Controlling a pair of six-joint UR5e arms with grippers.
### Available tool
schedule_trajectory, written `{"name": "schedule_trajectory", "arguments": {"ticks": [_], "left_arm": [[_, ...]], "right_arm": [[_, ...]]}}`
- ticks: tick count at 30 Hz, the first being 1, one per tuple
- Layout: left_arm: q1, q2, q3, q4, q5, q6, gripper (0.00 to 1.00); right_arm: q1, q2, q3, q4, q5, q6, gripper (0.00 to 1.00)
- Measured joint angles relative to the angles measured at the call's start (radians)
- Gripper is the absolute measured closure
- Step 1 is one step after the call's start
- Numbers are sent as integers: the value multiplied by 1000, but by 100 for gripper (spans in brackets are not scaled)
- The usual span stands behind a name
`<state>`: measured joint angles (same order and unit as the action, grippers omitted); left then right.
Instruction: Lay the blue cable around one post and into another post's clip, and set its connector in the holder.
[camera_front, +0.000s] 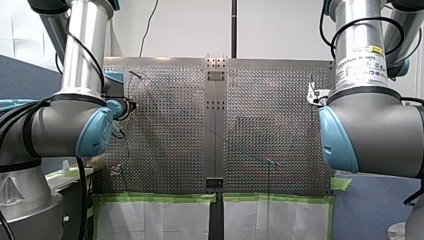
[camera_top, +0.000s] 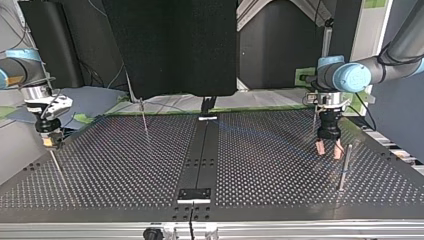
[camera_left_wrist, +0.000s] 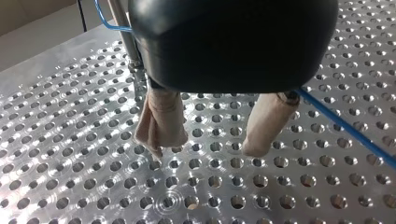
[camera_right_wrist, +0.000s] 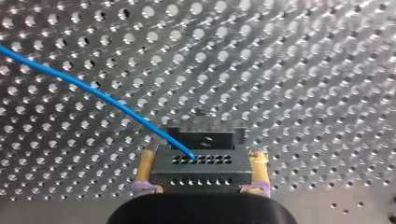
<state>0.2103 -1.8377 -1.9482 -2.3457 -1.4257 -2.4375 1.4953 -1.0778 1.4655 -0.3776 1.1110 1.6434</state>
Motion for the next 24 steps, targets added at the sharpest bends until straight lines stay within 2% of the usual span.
{"name": "schedule_trajectory", "arguments": {"ticks": [3,16,24], "left_arm": [[0,0,0,0,0,0,11],[-2,0,0,0,0,0,11],[-3,0,-1,0,0,0,11]], "right_arm": [[3,5,-5,1,1,-5,100],[7,17,-25,1,-3,-3,100],[9,26,-32,9,-3,-11,100]]}}
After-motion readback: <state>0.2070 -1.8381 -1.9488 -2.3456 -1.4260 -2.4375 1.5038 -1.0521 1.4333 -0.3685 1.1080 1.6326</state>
